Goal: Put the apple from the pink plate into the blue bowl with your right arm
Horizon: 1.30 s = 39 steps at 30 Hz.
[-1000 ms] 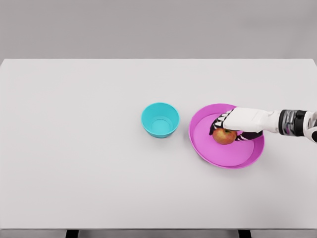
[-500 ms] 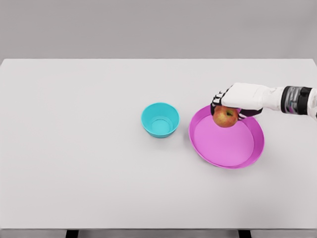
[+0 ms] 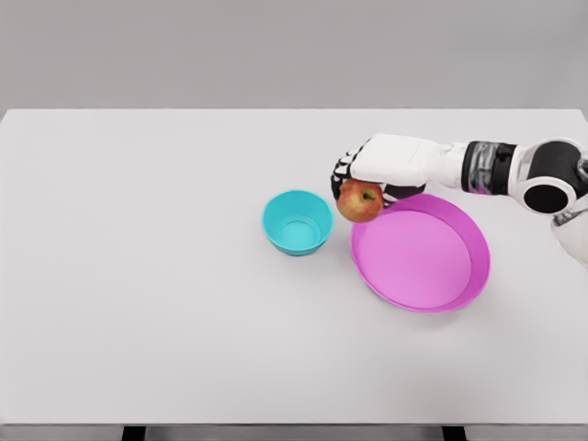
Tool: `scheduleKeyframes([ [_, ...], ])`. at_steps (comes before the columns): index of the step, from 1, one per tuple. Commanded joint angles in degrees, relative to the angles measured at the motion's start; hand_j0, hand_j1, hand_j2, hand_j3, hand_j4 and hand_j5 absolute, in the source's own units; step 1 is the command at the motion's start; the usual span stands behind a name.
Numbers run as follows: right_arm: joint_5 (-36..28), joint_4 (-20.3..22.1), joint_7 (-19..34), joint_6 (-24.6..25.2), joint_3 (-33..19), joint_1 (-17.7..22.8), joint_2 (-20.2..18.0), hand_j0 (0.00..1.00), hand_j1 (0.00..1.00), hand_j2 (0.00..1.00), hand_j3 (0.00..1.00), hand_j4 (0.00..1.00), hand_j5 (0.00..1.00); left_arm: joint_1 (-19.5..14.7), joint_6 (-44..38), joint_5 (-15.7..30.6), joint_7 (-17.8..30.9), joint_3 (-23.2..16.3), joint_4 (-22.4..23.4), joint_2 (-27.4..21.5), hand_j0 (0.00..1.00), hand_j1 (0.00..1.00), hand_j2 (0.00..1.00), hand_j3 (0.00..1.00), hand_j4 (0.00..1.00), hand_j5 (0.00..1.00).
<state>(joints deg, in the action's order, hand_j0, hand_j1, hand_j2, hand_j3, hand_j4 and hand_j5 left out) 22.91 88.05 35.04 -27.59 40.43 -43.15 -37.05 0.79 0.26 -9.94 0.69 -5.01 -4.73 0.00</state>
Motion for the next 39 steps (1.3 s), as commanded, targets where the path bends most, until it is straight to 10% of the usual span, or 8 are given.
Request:
scheduleKeyframes([
  [1,0.5,-0.2,0.0,0.3,0.0,-0.1,2.4,0.41,0.41,0.41,0.41,0.41,0.41,0.0,0.0,0.0,0.0,0.0,0.0,0.0,1.00,1.00,1.00,1.00,1.00,1.00],
  [23,6.1,-7.9,0.0,0.3,2.3,-1.9,13.3,0.42,0.42,0.42,0.42,0.42,0.42,0.0,0.0,0.0,0.0,0.0,0.0,0.0,1.00,1.00,1.00,1.00,1.00,1.00],
  [24,6.0,-8.0,0.0,0.3,2.2,-1.9,13.3,0.46,0.46,0.46,0.46,0.46,0.46,0.0,0.0,0.0,0.0,0.0,0.0,0.0,1.00,1.00,1.00,1.00,1.00,1.00],
  [25,6.0,-8.1,0.0,0.9,2.2,-1.9,13.4,0.99,0.99,0.99,0.99,0.99,0.99,0.0,0.0,0.0,0.0,0.0,0.0,0.0,1.00,1.00,1.00,1.00,1.00,1.00],
  [33,5.9,-6.2,0.0,1.2,1.5,-3.0,12.9,1.00,1.00,1.00,1.00,1.00,1.00,0.0,0.0,0.0,0.0,0.0,0.0,0.0,1.00,1.00,1.00,1.00,1.00,1.00],
  [39,3.5,0.0,0.0,-1.4,-24.2,4.0,-1.9,1.00,1.00,1.00,1.00,1.00,1.00,0.0,0.0,0.0,0.0,0.0,0.0,0.0,1.00,1.00,1.00,1.00,1.00,1.00],
])
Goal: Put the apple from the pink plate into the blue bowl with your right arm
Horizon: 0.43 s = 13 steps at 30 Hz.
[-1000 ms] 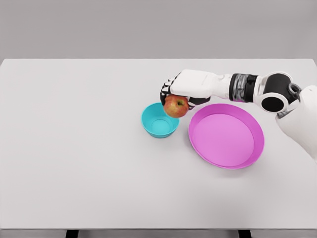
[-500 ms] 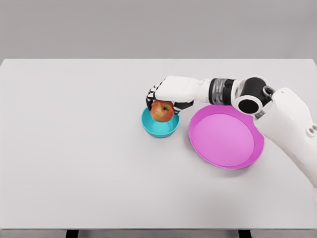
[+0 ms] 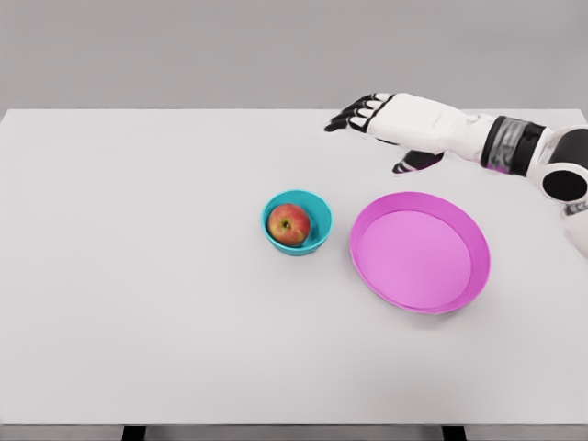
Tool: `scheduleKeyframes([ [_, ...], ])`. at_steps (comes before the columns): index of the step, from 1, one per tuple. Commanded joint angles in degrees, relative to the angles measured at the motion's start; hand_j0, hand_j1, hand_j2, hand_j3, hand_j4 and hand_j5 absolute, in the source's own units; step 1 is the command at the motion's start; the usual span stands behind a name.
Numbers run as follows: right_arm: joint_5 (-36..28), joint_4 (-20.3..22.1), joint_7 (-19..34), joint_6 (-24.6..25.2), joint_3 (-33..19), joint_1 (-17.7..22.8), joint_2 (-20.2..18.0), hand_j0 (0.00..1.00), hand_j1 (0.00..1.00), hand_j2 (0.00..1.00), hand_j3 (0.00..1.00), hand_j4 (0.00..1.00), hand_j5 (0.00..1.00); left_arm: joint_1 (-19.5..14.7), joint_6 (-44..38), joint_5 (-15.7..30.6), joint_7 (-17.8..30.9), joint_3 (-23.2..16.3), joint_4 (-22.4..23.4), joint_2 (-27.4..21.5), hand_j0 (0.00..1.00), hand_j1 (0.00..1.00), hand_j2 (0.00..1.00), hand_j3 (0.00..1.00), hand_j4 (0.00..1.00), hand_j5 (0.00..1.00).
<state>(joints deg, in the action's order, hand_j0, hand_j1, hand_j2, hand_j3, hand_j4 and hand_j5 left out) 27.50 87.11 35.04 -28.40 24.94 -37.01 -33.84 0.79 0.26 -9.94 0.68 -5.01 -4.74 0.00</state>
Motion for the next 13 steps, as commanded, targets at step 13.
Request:
scheduleKeyframes([
  [13,-1.3,1.0,0.0,-4.2,-31.0,18.6,-0.6,1.00,1.00,1.00,1.00,1.00,1.00,0.0,0.0,0.0,-0.1,0.1,0.0,0.0,1.00,1.00,1.00,1.00,1.00,1.00],
])
